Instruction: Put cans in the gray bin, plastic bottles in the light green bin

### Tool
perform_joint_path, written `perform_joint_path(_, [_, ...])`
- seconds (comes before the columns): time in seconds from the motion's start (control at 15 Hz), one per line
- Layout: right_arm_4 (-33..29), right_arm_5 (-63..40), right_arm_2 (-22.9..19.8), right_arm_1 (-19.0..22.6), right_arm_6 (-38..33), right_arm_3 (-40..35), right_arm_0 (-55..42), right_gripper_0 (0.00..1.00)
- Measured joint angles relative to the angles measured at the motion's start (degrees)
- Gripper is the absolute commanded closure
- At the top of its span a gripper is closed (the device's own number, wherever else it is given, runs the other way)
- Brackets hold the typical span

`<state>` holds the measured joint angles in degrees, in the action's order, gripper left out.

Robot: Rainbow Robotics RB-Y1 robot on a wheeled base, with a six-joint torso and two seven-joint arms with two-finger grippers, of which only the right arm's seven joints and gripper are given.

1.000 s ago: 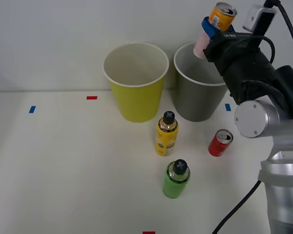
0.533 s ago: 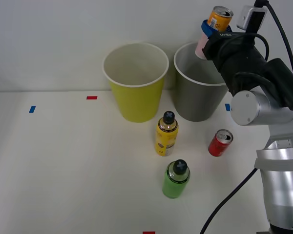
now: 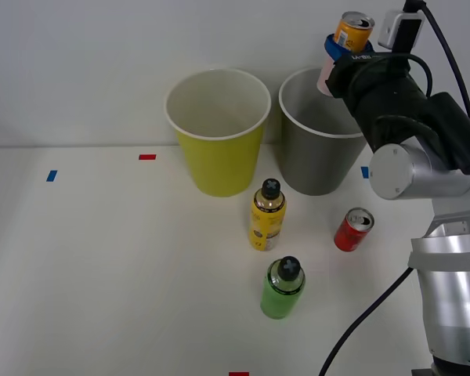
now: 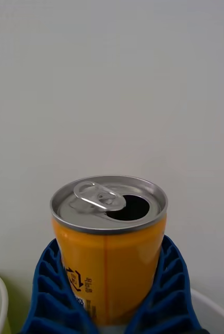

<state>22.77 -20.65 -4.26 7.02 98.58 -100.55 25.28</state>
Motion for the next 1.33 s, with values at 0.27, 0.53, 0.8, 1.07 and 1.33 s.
perform_joint_path(0.27, [-0.18, 0.0, 0.27, 0.05, -0.08, 0.0, -0.04, 0.0])
perform_joint_path(0.53, [-0.16, 0.0, 0.44, 0.29, -0.61, 0.0, -0.01, 0.0])
perform_joint_path(0.8, [0.05, 0.04, 0.47, 0.54, -0.83, 0.0, 0.11, 0.0])
perform_joint_path(1.07, [0.06, 0.21, 0.49, 1.09, -0.84, -0.01, -0.02, 0.0])
perform_joint_path(1.33, [0.3, 0.35, 0.53, 1.32, -0.84, -0.02, 0.0, 0.0])
